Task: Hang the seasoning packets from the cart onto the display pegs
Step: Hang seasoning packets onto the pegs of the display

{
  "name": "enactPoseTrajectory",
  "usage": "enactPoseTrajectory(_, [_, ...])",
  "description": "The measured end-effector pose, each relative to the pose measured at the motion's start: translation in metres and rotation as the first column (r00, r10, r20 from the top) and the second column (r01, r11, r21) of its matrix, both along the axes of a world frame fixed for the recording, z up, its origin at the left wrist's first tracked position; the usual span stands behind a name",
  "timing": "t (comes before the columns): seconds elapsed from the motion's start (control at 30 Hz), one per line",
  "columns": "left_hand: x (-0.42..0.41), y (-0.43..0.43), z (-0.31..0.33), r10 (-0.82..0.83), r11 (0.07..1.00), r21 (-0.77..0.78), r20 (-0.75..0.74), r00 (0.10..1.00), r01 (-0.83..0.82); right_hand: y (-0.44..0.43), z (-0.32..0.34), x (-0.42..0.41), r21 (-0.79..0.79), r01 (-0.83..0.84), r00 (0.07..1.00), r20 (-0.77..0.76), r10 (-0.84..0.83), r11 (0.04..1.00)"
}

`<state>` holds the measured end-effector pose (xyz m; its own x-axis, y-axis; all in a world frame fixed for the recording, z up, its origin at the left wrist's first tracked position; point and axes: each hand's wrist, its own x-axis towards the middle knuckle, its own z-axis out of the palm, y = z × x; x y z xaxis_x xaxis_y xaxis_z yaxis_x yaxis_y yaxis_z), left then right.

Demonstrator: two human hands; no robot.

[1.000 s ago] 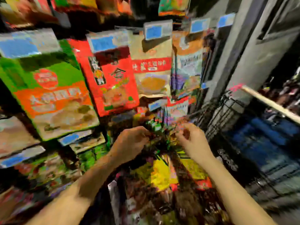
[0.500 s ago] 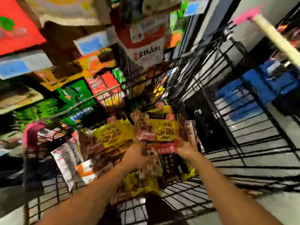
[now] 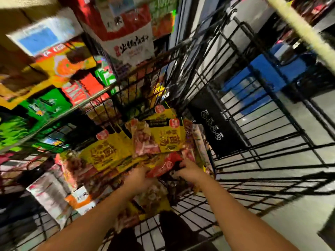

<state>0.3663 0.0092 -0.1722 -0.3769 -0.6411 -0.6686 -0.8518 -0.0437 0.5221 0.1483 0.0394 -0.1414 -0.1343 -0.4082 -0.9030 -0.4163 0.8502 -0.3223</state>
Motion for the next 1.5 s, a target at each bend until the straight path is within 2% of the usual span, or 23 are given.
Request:
enactPoseTrajectory(0.03, [0.006, -0.002, 0.014, 0.141, 0.990, 0.030, -0.073, 0.987, -0.139, -0.001, 0.003, -0.004, -0.032, 0.009, 1.000, -0.021, -0.009, 0.999])
enactPoseTrajectory(0.1, [0.017, -0.014, 0.036, 0.440, 0.896, 0.164, -0.220, 0.871, -0.412, -0.001, 0.009, -0.009, -0.083, 0.039, 0.998, -0.049, -0.043, 0.996])
enactPoseTrajectory(0.17, [0.016, -0.029, 0.061, 0.605, 0.796, 0.250, -0.311, 0.733, -0.551, -0.005, 0.024, -0.004, -0.110, 0.176, 0.983, 0.065, -0.170, 0.978])
enactPoseTrajectory(0.23, [0.001, -0.042, 0.080, 0.627, 0.779, 0.313, -0.363, 0.689, -0.544, -0.013, 0.042, 0.001, -0.131, 0.387, 0.900, 0.267, -0.344, 0.913])
enactPoseTrajectory(0.3, [-0.025, -0.052, 0.096, 0.630, 0.773, 0.408, -0.394, 0.670, -0.487, -0.022, 0.059, -0.002, -0.176, 0.575, 0.788, 0.379, -0.484, 0.799])
enactPoseTrajectory(0.37, [-0.054, -0.060, 0.101, 0.660, 0.740, 0.504, -0.416, 0.626, -0.445, -0.025, 0.079, -0.020, -0.283, 0.677, 0.730, 0.374, -0.572, 0.680])
enactPoseTrajectory(0.47, [-0.101, -0.066, 0.088, 0.760, 0.635, 0.597, -0.370, 0.535, -0.490, -0.017, 0.100, -0.063, -0.475, 0.632, 0.765, 0.260, -0.589, 0.612])
enactPoseTrajectory(0.53, [-0.134, -0.064, 0.070, 0.767, 0.630, 0.539, -0.319, 0.557, -0.559, -0.005, 0.110, -0.092, -0.575, 0.520, 0.800, 0.066, -0.597, 0.632])
enactPoseTrajectory(0.67, [-0.187, -0.065, 0.027, 0.726, 0.674, 0.485, -0.297, 0.620, -0.557, 0.023, 0.116, -0.136, -0.549, 0.425, 0.791, -0.163, -0.590, 0.720])
enactPoseTrajectory(0.83, [-0.225, -0.064, -0.014, 0.545, 0.822, 0.321, -0.201, 0.814, -0.471, 0.046, 0.113, -0.151, -0.553, 0.371, 0.774, -0.260, -0.577, 0.746])
enactPoseTrajectory(0.93, [-0.234, -0.056, -0.036, 0.481, 0.856, 0.292, -0.144, 0.865, -0.427, 0.047, 0.113, -0.151, -0.559, 0.383, 0.757, -0.266, -0.597, 0.735])
enactPoseTrajectory(1.07, [-0.249, -0.051, -0.015, 0.569, 0.804, 0.331, -0.186, 0.801, -0.494, 0.043, 0.115, -0.148, -0.553, 0.414, 0.752, -0.240, -0.614, 0.723])
enactPoseTrajectory(1.2, [-0.237, -0.058, -0.034, 0.595, 0.787, 0.309, -0.154, 0.789, -0.534, 0.043, 0.116, -0.146, -0.553, 0.409, 0.748, -0.253, -0.614, 0.726])
enactPoseTrajectory(1.3, [-0.204, -0.062, -0.020, 0.689, 0.715, 0.325, -0.173, 0.704, -0.620, 0.043, 0.118, -0.143, -0.537, 0.427, 0.746, -0.245, -0.619, 0.728])
enactPoseTrajectory(1.4, [-0.159, -0.075, -0.005, 0.782, 0.605, 0.454, -0.183, 0.596, -0.655, 0.038, 0.123, -0.139, -0.515, 0.437, 0.752, -0.241, -0.613, 0.738])
enactPoseTrajectory(1.5, [-0.113, -0.088, 0.027, 0.792, 0.598, 0.514, -0.263, 0.551, -0.614, 0.034, 0.128, -0.134, -0.520, 0.411, 0.778, -0.229, -0.586, 0.749])
